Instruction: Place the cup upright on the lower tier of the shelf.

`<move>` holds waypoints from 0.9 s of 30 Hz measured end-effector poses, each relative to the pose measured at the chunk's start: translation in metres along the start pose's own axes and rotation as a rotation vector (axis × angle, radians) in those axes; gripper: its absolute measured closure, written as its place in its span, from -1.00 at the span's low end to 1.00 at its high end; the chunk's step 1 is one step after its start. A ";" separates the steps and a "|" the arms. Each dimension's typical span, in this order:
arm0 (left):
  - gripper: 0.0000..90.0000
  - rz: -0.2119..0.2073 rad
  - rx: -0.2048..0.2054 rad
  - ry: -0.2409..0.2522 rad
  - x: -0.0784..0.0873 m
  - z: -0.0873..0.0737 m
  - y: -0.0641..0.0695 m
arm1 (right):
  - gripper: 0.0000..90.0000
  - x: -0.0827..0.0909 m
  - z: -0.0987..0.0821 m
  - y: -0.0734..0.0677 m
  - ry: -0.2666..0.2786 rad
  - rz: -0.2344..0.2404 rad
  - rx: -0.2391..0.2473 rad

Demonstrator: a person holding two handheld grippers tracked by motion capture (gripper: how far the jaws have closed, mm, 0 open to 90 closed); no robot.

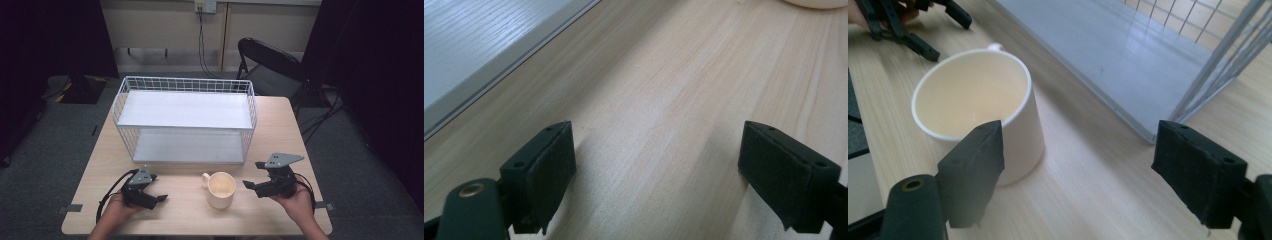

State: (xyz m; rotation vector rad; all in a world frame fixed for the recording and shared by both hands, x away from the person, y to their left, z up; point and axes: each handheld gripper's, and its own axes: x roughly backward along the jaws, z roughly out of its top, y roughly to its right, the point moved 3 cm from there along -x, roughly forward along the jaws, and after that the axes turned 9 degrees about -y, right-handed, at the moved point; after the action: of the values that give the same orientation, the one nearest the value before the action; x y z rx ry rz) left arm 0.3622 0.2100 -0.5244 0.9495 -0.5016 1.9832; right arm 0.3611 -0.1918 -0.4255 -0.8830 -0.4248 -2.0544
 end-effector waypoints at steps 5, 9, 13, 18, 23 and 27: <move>-0.67 0.000 0.000 -0.001 0.000 0.000 0.000 | -0.51 -0.003 0.007 -0.005 0.023 0.017 0.004; -0.67 0.001 0.000 -0.002 0.000 0.000 0.000 | -0.47 -0.006 0.013 -0.009 0.036 0.032 0.000; -0.67 0.000 0.000 -0.002 0.000 0.000 0.000 | -0.41 -0.012 0.017 -0.015 0.030 0.047 -0.001; -0.67 0.000 0.000 0.000 0.000 0.000 0.000 | -0.31 -0.024 0.018 -0.021 0.010 0.070 -0.021; -0.67 0.000 0.001 0.000 0.000 0.000 0.000 | -0.18 -0.034 0.020 -0.022 -0.007 0.080 -0.070; -0.67 0.000 0.000 0.000 0.000 0.000 0.000 | -0.01 -0.044 0.021 -0.021 -0.012 0.083 -0.120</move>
State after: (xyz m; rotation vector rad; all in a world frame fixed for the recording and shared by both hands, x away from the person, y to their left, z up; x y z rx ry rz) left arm 0.3622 0.2100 -0.5245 0.9496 -0.5011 1.9833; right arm 0.3711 -0.1423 -0.4423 -0.9696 -0.2687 -2.0156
